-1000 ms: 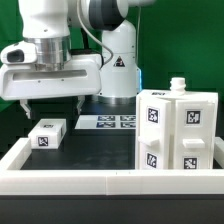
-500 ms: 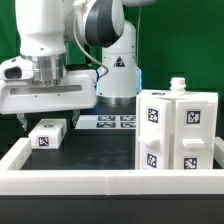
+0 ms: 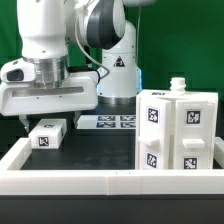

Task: Assemble cabinet

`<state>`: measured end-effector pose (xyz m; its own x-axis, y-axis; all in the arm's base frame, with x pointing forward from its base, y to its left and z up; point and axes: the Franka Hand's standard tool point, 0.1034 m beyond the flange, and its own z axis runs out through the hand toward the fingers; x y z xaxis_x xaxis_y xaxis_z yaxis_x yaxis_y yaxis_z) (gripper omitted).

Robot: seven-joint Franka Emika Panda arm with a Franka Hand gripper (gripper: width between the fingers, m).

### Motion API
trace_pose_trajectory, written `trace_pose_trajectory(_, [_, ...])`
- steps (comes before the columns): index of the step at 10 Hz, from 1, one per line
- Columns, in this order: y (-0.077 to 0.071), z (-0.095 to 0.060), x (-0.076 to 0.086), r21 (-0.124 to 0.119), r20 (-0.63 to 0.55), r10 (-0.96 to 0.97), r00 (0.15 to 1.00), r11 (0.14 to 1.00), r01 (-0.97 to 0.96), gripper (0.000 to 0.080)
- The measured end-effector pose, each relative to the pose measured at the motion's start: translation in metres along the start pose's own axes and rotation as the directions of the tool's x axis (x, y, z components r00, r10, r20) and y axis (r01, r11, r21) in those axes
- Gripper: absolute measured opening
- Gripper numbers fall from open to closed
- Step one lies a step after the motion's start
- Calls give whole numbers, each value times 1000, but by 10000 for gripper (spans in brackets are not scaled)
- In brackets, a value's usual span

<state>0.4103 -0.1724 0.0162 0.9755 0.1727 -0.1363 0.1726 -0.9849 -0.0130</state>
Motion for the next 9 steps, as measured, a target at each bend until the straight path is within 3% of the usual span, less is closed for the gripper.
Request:
trace_pose_trajectory(1, [0,0,0,0,0,0,1000,1000,0,664])
trace_pose_trajectory(2, [0,0,0,0,-1,0,1000,1000,0,553])
trace_pose_trajectory(6, [0,-2,0,1,-1,-10,1000,1000,10,555])
trace_pose_trajectory(8, [-8,-23,3,20,-5,-25,1000,999,25,555])
trace_pose_trajectory(9, [-22,-46,7,27,-25,-41,999,999,42,556])
